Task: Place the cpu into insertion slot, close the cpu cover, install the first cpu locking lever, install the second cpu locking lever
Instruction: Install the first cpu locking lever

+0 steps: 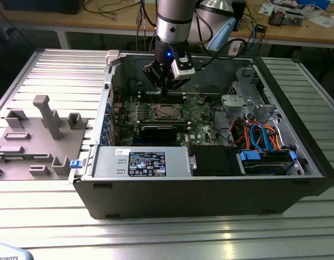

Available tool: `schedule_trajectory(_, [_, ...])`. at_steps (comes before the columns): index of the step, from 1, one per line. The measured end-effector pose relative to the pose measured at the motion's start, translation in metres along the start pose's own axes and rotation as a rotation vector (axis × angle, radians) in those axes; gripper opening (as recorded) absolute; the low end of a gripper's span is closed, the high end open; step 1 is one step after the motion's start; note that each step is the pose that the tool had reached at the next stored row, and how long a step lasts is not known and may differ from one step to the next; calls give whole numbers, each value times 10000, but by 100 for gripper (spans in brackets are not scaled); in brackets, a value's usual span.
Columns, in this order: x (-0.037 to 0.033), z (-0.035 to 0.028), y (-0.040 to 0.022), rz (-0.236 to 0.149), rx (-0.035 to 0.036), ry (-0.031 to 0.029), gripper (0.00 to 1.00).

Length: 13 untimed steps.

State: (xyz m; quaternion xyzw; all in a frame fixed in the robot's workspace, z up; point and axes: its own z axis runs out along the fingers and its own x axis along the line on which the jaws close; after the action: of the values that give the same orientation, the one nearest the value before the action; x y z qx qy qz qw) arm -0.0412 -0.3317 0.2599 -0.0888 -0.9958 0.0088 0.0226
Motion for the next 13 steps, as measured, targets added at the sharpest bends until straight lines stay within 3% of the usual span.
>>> schedule_trajectory(13, [0,0,0,-579,26,-13,11])
